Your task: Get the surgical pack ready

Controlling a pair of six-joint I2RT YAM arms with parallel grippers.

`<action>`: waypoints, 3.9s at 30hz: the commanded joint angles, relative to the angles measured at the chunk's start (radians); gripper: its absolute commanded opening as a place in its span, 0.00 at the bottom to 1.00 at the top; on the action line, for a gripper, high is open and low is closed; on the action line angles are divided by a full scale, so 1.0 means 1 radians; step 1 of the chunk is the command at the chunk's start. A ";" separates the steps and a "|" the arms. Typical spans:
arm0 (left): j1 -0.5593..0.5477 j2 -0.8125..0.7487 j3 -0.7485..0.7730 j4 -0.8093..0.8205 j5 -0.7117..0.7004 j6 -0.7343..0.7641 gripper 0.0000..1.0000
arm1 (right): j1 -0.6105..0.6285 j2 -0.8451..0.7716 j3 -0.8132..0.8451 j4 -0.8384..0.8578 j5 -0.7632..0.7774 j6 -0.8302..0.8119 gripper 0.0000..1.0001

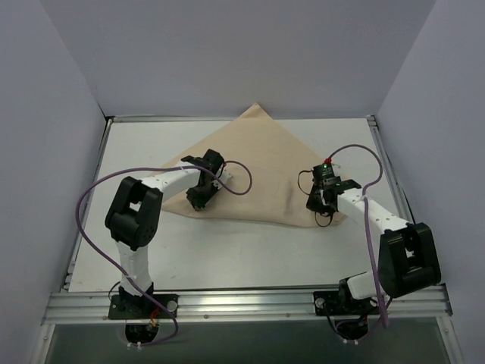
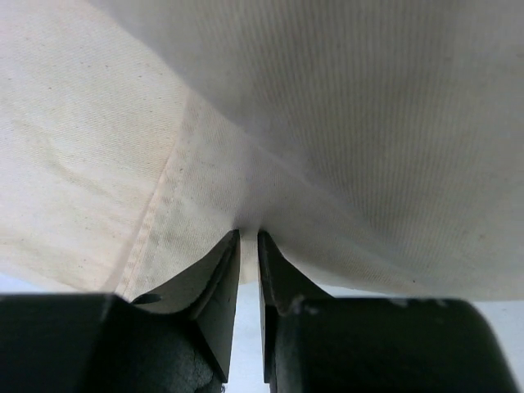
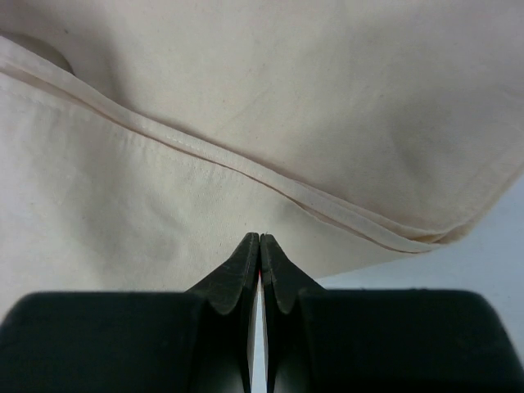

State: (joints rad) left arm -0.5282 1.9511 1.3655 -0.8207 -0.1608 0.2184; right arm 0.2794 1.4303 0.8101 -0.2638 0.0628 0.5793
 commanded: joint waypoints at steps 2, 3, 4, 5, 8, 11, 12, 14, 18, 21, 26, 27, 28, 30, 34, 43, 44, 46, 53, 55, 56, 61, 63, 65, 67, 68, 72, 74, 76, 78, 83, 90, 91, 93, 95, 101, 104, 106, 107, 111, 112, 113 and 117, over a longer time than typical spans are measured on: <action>0.005 -0.095 0.049 -0.029 -0.020 -0.007 0.25 | -0.045 -0.103 -0.011 -0.114 0.043 0.014 0.00; 0.007 -0.112 0.037 -0.028 -0.051 -0.004 0.25 | -0.055 -0.119 -0.028 -0.109 0.039 0.017 0.00; 0.007 -0.116 0.027 -0.028 -0.063 0.007 0.25 | -0.081 -0.125 -0.043 -0.103 0.025 0.020 0.00; 0.007 -0.118 0.017 -0.023 -0.077 0.012 0.25 | -0.094 -0.126 -0.061 -0.092 0.011 0.022 0.00; 0.008 -0.107 -0.042 0.015 -0.123 0.021 0.25 | -0.126 -0.113 -0.135 -0.034 -0.041 0.030 0.00; 0.008 -0.063 -0.089 0.073 -0.125 0.009 0.25 | -0.149 -0.059 -0.180 0.034 -0.052 0.030 0.00; 0.007 -0.051 -0.094 0.077 -0.117 0.003 0.25 | -0.155 -0.024 -0.187 0.061 -0.052 0.024 0.00; 0.008 -0.023 -0.088 0.080 -0.121 0.006 0.25 | -0.173 0.010 -0.192 0.086 -0.082 0.014 0.00; 0.010 0.002 -0.079 0.097 -0.137 0.019 0.25 | -0.187 0.024 -0.174 0.077 -0.087 -0.003 0.00; 0.008 -0.030 -0.045 0.060 -0.092 0.004 0.25 | -0.190 -0.055 -0.131 0.014 -0.070 -0.004 0.00; 0.004 -0.075 0.047 -0.061 -0.051 0.013 0.25 | -0.236 -0.165 0.000 -0.103 -0.066 -0.004 0.19; 0.002 -0.078 0.079 -0.081 -0.060 0.018 0.25 | -0.274 -0.191 0.011 -0.107 -0.067 -0.004 0.23; -0.003 -0.078 0.095 -0.099 -0.065 0.021 0.25 | -0.322 -0.200 0.017 -0.103 -0.078 -0.007 0.29; -0.010 -0.078 0.121 -0.159 -0.077 0.035 0.26 | -0.393 -0.200 0.032 -0.086 -0.119 -0.030 0.44; -0.027 -0.089 0.162 -0.222 -0.086 0.056 0.28 | -0.581 -0.121 0.044 -0.025 -0.195 -0.056 0.56; -0.029 -0.080 0.224 -0.189 -0.086 0.061 0.28 | -0.664 0.182 0.128 0.202 -0.284 -0.065 0.60; -0.024 -0.075 0.228 -0.187 -0.082 0.059 0.28 | -0.664 0.238 0.141 0.199 -0.273 -0.067 0.60; -0.015 -0.070 0.231 -0.181 -0.077 0.050 0.28 | -0.664 0.277 0.155 0.207 -0.245 -0.070 0.60; 0.034 -0.044 0.270 -0.193 -0.040 0.032 0.28 | -0.655 0.386 0.109 0.280 -0.282 -0.041 0.29; 0.048 -0.029 0.297 -0.207 -0.022 0.030 0.28 | -0.652 0.410 0.107 0.299 -0.293 -0.036 0.29; 0.048 -0.023 0.308 -0.215 -0.025 0.032 0.28 | -0.651 0.435 0.107 0.308 -0.297 -0.032 0.27; 0.059 0.005 0.349 -0.247 -0.025 0.027 0.28 | -0.652 0.427 0.107 0.311 -0.317 -0.041 0.00; 0.063 0.011 0.357 -0.255 -0.020 0.022 0.28 | -0.652 0.403 0.106 0.305 -0.323 -0.051 0.00; 0.080 0.025 0.374 -0.259 0.004 0.016 0.28 | -0.649 0.343 0.112 0.284 -0.333 -0.061 0.00; 0.094 0.046 0.406 -0.271 0.039 0.009 0.28 | -0.631 0.268 0.138 0.226 -0.331 -0.078 0.00; 0.106 0.055 0.417 -0.274 0.049 0.000 0.28 | -0.594 0.242 0.152 0.206 -0.327 -0.085 0.00; 0.126 0.101 0.452 -0.268 0.069 -0.013 0.28 | -0.418 0.135 0.228 0.104 -0.276 -0.102 0.00; 0.146 0.121 0.451 -0.258 0.110 -0.028 0.28 | -0.305 0.084 0.267 0.069 -0.235 -0.079 0.00; 0.154 0.135 0.448 -0.245 0.124 -0.036 0.28 | -0.231 0.038 0.282 0.070 -0.212 -0.024 0.00; 0.152 0.143 0.445 -0.233 0.136 -0.034 0.28 | -0.124 0.024 0.294 0.090 -0.196 0.013 0.00; 0.140 0.143 0.443 -0.235 0.202 -0.042 0.28 | 0.059 0.076 0.380 0.144 -0.178 0.150 0.00; 0.145 0.137 0.405 -0.213 0.201 -0.053 0.27 | 0.259 0.228 0.497 0.345 -0.153 0.316 0.00; 0.149 0.137 0.405 -0.212 0.202 -0.056 0.27 | 0.292 0.243 0.508 0.375 -0.152 0.341 0.00; 0.157 0.132 0.408 -0.202 0.210 -0.056 0.27 | 0.323 0.286 0.543 0.449 -0.140 0.411 0.00; 0.166 0.132 0.417 -0.201 0.214 -0.048 0.27 | 0.372 0.311 0.563 0.480 -0.095 0.456 0.00; 0.229 0.154 0.414 -0.187 0.279 -0.085 0.24 | 0.452 0.403 0.526 0.610 -0.024 0.606 0.00; 0.241 0.158 0.391 -0.158 0.300 -0.054 0.24 | 0.454 0.433 0.503 0.637 0.000 0.611 0.00; 0.234 0.169 0.371 -0.149 0.335 -0.048 0.24 | 0.460 0.462 0.514 0.626 0.011 0.581 0.00; 0.231 0.178 0.366 -0.138 0.352 -0.045 0.24 | 0.461 0.470 0.524 0.623 0.015 0.562 0.00; 0.231 0.206 0.340 -0.104 0.377 -0.060 0.23 | 0.474 0.525 0.532 0.679 -0.001 0.554 0.00; 0.231 0.210 0.339 -0.101 0.379 -0.068 0.23 | 0.477 0.538 0.540 0.684 -0.004 0.550 0.00; 0.231 0.216 0.339 -0.097 0.382 -0.071 0.22 | 0.480 0.553 0.547 0.708 -0.012 0.536 0.00; 0.232 0.221 0.356 -0.090 0.388 -0.085 0.22 | 0.494 0.646 0.589 0.730 -0.050 0.507 0.01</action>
State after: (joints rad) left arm -0.2905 2.1696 1.7023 -0.9527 0.1890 0.1394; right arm 0.7467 2.0266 1.3327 0.3737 0.0338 1.1133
